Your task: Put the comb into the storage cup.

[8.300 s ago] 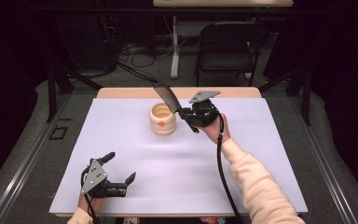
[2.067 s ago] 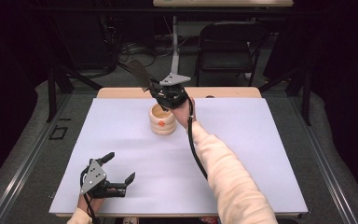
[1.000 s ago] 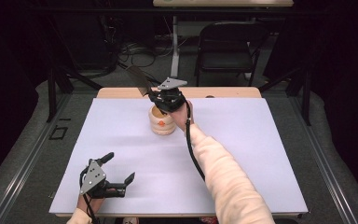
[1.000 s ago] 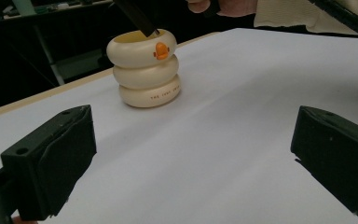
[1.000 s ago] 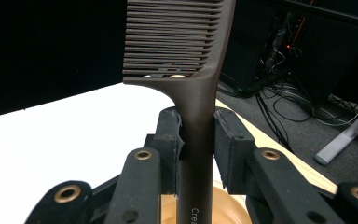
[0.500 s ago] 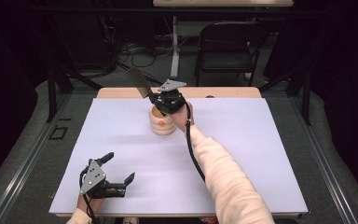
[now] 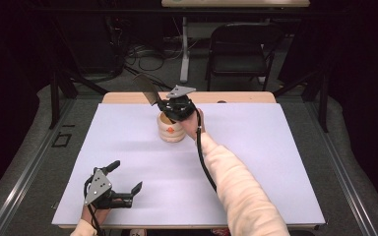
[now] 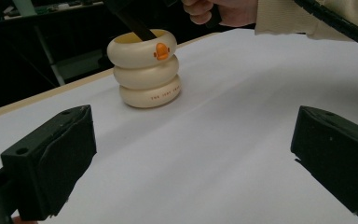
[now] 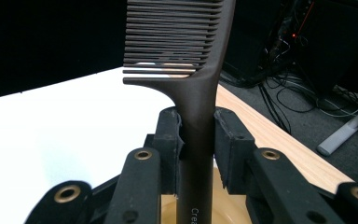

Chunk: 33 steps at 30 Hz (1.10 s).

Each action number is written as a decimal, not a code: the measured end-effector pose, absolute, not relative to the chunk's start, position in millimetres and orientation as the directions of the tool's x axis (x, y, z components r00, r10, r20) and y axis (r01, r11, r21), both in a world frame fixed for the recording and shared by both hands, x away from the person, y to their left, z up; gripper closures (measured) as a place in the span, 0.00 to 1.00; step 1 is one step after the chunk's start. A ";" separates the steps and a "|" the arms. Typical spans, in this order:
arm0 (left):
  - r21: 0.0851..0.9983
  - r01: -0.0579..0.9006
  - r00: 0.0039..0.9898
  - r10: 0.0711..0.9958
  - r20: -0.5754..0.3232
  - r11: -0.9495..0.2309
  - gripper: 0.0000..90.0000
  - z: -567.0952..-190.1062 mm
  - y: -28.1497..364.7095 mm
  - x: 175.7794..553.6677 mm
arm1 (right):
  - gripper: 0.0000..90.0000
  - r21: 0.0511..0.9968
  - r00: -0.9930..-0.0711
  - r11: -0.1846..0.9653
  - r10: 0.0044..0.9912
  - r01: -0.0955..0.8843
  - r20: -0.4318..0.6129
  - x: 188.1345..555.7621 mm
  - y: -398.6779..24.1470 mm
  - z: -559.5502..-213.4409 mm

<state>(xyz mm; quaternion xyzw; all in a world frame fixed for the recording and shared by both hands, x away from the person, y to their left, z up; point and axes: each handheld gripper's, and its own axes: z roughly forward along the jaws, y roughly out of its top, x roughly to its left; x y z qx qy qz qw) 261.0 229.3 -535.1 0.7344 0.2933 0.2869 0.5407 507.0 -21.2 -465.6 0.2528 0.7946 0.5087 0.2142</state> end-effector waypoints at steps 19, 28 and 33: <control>0.963 0.121 0.664 0.740 0.103 -0.242 0.00 -535.2 229.1 261.2 | 0.80 0.905 -0.787 0.376 0.612 0.201 -0.079 509.1 -20.3 -474.8; 0.963 0.121 0.664 0.741 0.102 -0.241 0.00 -535.2 229.1 261.3 | 0.80 0.897 -0.787 0.390 0.611 0.210 -0.082 510.0 -22.0 -478.9; 0.963 0.122 0.664 0.741 0.102 -0.242 0.00 -535.2 229.0 261.2 | 0.80 0.893 -0.785 0.395 0.614 0.215 -0.083 510.7 -24.1 -479.9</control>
